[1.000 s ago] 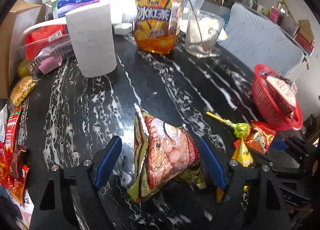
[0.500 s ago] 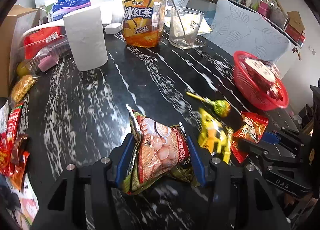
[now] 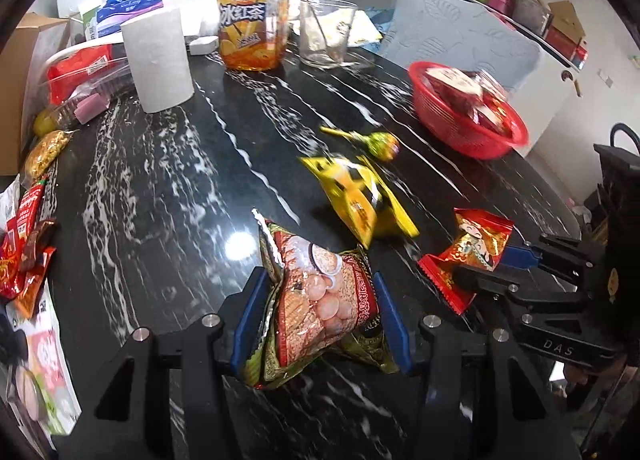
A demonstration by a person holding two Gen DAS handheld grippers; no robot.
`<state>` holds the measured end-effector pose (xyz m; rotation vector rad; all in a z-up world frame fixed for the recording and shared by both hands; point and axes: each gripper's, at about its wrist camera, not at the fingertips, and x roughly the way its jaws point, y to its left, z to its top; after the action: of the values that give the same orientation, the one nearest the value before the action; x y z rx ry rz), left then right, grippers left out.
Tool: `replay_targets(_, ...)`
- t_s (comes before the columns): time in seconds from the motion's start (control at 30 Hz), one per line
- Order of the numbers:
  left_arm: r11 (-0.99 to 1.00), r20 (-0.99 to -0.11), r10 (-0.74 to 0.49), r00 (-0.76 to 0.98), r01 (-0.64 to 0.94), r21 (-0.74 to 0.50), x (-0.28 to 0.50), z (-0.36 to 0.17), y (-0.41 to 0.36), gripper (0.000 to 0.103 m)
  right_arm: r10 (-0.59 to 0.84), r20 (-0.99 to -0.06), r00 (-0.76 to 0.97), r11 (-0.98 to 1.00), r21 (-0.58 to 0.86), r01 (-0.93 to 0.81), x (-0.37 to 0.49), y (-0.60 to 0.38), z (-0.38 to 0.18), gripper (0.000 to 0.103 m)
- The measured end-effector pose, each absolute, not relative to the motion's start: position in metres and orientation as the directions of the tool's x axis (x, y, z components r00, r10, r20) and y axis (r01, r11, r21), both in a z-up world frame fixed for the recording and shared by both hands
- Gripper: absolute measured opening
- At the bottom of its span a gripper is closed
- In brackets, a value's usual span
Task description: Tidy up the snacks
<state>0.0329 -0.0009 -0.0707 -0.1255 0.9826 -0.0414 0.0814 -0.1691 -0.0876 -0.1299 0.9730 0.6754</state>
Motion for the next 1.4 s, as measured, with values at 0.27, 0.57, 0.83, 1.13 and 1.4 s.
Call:
replay_targets(0.27,0.992,-0.828,-0.1,0.552,-0.015,-0.129,0.016,-0.071,-0.011,0.053,0.486,-0.797,0.359,0.77,0.196,-0.608,0.057,-0.178,-0.088,0.039)
replay_targets(0.57,0.991,-0.825,-0.098,0.556,-0.026,-0.135,0.014,-0.073,-0.01,0.053,0.462,-0.806,0.369,0.767,0.155,-0.622,0.055,-0.17,-0.091,0.09)
replay_targets(0.83,0.991,-0.825,-0.093,0.557,-0.027,-0.13,0.013,-0.072,-0.01,0.053,0.406,-0.812,0.42,0.771,0.058,-0.634,0.059,-0.159,-0.095,0.09)
replay_targets(1.13,0.991,-0.823,-0.103,0.559,-0.016,-0.135,0.012,-0.071,-0.012,0.053,0.404,-0.799,0.446,0.771,0.035,-0.635,0.055,-0.162,-0.091,0.046)
replay_targets(1.4,0.989,-0.81,-0.134,0.571,0.022,-0.148,0.009,-0.063,-0.02,0.053,0.451,-0.784,0.426,0.787,0.126,-0.604,0.054,-0.18,-0.087,0.045)
